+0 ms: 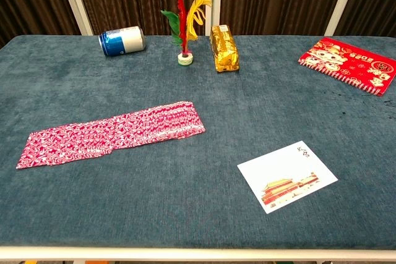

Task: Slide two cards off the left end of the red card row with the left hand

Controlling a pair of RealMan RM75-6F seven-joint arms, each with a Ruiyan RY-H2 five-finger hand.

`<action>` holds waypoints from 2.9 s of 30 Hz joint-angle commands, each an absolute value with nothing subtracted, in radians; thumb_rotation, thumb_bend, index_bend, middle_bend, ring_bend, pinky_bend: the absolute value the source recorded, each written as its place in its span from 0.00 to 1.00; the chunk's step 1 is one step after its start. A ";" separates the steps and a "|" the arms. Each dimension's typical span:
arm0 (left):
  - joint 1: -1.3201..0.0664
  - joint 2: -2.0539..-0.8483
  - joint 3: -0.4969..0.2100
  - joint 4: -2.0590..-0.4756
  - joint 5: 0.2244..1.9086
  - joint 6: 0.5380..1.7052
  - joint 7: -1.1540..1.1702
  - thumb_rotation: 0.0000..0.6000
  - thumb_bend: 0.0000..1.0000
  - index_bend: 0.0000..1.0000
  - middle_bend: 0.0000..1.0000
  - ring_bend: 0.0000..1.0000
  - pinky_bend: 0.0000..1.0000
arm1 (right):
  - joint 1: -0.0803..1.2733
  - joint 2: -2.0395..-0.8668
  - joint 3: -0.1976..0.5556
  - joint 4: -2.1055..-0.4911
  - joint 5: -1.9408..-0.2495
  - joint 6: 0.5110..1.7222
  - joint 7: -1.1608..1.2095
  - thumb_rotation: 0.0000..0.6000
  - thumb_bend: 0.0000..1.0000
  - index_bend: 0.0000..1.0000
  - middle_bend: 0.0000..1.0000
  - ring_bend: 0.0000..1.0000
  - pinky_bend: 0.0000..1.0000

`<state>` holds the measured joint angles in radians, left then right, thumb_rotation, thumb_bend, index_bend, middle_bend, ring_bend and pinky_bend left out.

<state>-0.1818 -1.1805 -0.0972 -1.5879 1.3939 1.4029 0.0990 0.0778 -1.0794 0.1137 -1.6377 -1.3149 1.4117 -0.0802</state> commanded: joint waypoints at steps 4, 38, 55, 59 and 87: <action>-0.181 -1.192 -0.091 -1.576 1.398 1.402 0.093 1.00 0.07 0.11 0.08 0.00 0.00 | 0.080 -1.076 0.120 -1.642 -1.308 1.412 -0.083 1.00 0.25 0.00 0.00 0.00 0.00; -0.190 -1.217 -0.054 -1.566 1.436 1.370 0.094 1.00 0.07 0.11 0.08 0.00 0.00 | 0.081 -1.082 0.129 -1.625 -1.315 1.418 -0.065 1.00 0.25 0.00 0.00 0.00 0.00; -0.289 -1.234 0.021 -1.610 1.464 1.143 0.151 1.00 0.74 0.11 0.71 0.71 0.72 | 0.096 -1.084 0.138 -1.633 -1.307 1.405 -0.072 1.00 0.25 0.00 0.00 0.00 0.00; -0.310 -1.248 0.030 -1.611 1.458 1.105 0.202 1.00 0.76 0.11 0.79 0.79 0.76 | 0.101 -1.087 0.138 -1.628 -1.300 1.391 -0.074 1.00 0.25 0.00 0.00 0.00 0.00; -0.398 -1.313 0.067 -1.592 1.262 0.908 0.374 1.00 0.76 0.09 0.86 0.84 0.78 | 0.118 -1.092 0.143 -1.637 -1.273 1.369 -0.097 1.00 0.25 0.00 0.00 0.00 0.00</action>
